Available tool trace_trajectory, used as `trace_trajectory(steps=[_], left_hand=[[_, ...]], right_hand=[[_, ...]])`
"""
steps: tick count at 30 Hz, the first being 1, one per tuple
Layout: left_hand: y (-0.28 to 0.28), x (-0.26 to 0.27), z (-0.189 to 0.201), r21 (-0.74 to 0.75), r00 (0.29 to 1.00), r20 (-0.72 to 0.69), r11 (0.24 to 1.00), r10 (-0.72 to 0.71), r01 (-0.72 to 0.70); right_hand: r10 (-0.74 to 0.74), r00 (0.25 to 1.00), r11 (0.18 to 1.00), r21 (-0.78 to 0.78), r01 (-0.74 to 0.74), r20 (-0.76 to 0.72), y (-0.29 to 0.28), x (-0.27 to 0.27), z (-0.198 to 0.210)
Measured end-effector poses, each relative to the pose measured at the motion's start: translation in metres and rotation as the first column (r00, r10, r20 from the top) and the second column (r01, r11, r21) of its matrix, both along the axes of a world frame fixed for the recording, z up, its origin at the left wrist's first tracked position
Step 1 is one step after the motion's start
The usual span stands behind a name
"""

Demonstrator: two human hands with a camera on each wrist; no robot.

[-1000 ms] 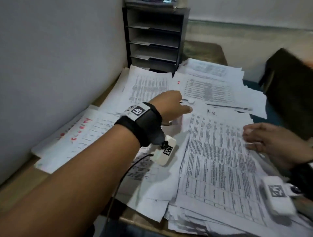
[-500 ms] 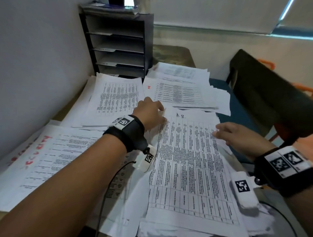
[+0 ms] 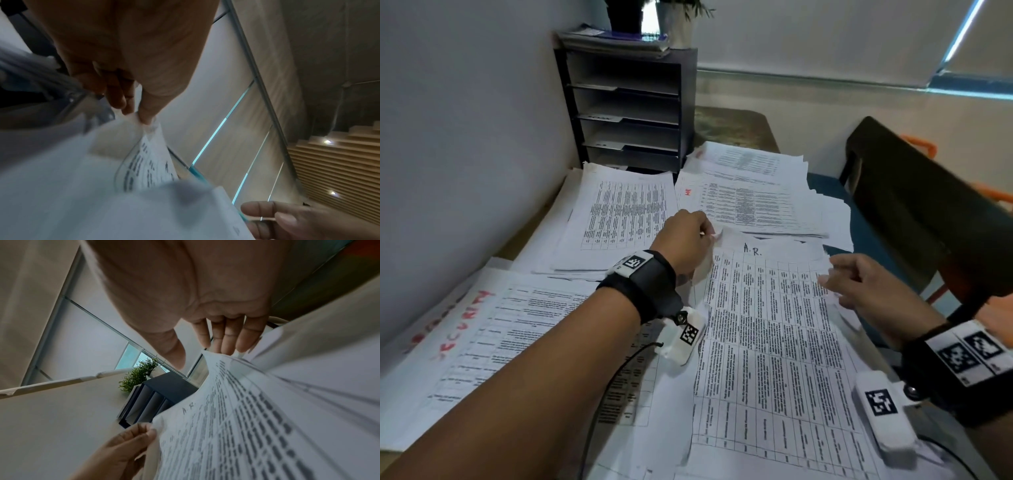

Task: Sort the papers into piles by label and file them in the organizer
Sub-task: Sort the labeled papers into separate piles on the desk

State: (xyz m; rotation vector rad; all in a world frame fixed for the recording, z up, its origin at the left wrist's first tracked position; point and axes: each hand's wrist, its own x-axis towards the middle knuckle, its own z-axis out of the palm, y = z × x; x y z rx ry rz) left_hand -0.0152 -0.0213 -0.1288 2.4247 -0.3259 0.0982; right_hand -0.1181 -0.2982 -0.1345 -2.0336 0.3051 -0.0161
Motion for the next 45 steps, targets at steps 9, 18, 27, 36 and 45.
trace_trajectory(steps=[9,18,27,36,45], left_hand=[[0.006,-0.011,0.035,-0.602,0.918,-0.328,0.798,-0.224,-0.02],[0.031,0.0,0.03,-0.6,0.832,-0.501,0.789,-0.24,-0.134],[0.018,0.005,0.027,-0.824,0.879,-0.473,0.38,-0.056,-0.42],[0.017,-0.006,0.027,-0.523,0.929,-0.353,0.847,-0.115,-0.094],[0.004,-0.005,0.009,0.211,0.967,-0.246,0.97,-0.07,0.124]], right_hand=[[-0.049,0.992,0.956,0.292,0.013,0.117,-0.008,0.001,0.005],[-0.048,0.998,0.894,0.448,0.029,0.032,-0.015,0.003,0.014],[0.042,0.994,0.625,0.773,-0.105,0.102,-0.004,0.013,0.016],[-0.166,0.986,0.968,0.199,0.156,0.035,0.0,0.137,0.028],[-0.096,0.983,0.961,-0.273,0.049,-0.159,-0.024,0.19,0.018]])
